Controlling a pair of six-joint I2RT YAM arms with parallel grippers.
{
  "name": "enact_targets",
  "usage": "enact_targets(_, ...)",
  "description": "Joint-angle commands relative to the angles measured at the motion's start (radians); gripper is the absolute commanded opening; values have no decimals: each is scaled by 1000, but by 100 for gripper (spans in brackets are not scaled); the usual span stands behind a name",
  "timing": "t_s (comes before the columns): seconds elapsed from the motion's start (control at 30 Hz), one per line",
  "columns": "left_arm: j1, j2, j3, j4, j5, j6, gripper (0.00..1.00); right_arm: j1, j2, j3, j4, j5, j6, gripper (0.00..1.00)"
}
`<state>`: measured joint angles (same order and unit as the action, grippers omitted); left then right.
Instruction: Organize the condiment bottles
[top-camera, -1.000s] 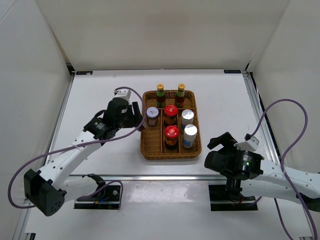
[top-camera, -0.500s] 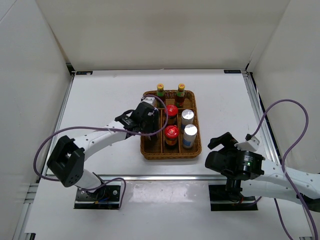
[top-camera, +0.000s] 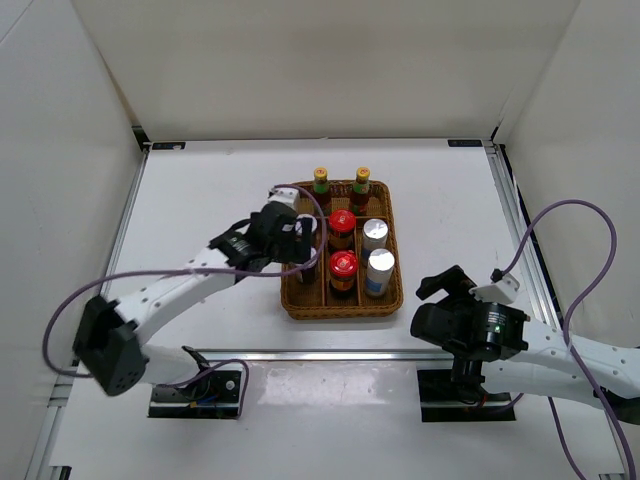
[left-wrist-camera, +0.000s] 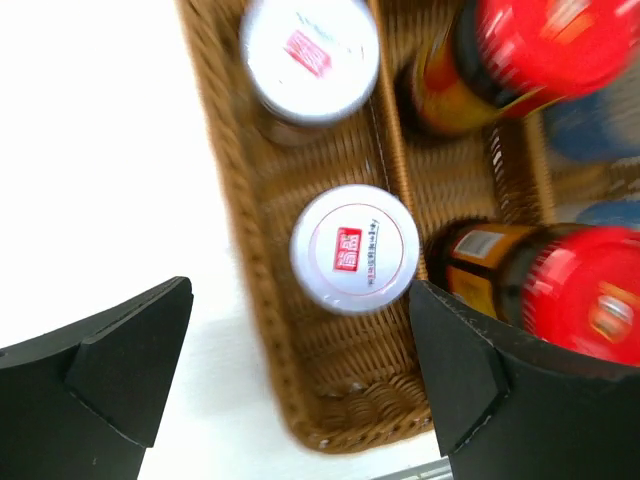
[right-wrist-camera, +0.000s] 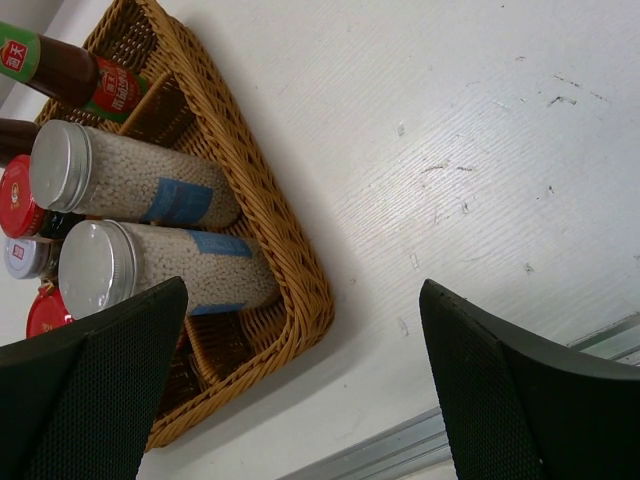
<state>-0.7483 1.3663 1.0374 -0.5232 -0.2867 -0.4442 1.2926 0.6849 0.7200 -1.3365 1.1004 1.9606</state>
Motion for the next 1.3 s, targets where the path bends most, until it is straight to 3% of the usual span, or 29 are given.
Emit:
enact_targets(0.0, -3, -243, 6, -64, -152, 73, 100, 7, -7, 5, -76, 46, 112, 100)
enact_targets(0.13, -3, -433, -111, -74, -291, 157, 100, 7, 27, 59, -32, 55, -55, 100)
enact_targets(0.2, -3, -502, -181, -74, -357, 203, 100, 7, 39, 100, 96, 55, -240, 100)
enact_targets(0.23, -3, -568, -207, -74, -371, 216, 100, 17, 39, 101, 158, 55, -437, 100)
enact_targets(0.33, -12, -686, -290, -74, -410, 225, 100, 50, 39, 92, 365, 46, -689, 100)
enact_targets(0.4, -13, -726, -290, -74, -428, 225, 100, 63, 62, 91, 382, 56, -700, 100)
enact_targets(0.67, -13, -782, -312, -74, -517, 226, 100, 91, 87, 183, 131, 128, -543, 100)
enact_targets(0.8, -13, -809, -312, -63, -494, 226, 100, 91, 87, 355, -298, 179, -307, 100)
enact_targets(0.87, -13, -820, -322, -43, -494, 237, 100, 91, 25, 436, -299, 179, -476, 100)
enact_targets(1.1, -13, -809, -361, 57, -439, 285, 100, 91, -113, 629, -299, 179, -843, 100)
enact_targets(1.27, -13, -762, -361, 68, -439, 294, 100, 91, -62, 716, -256, 240, -1103, 100)
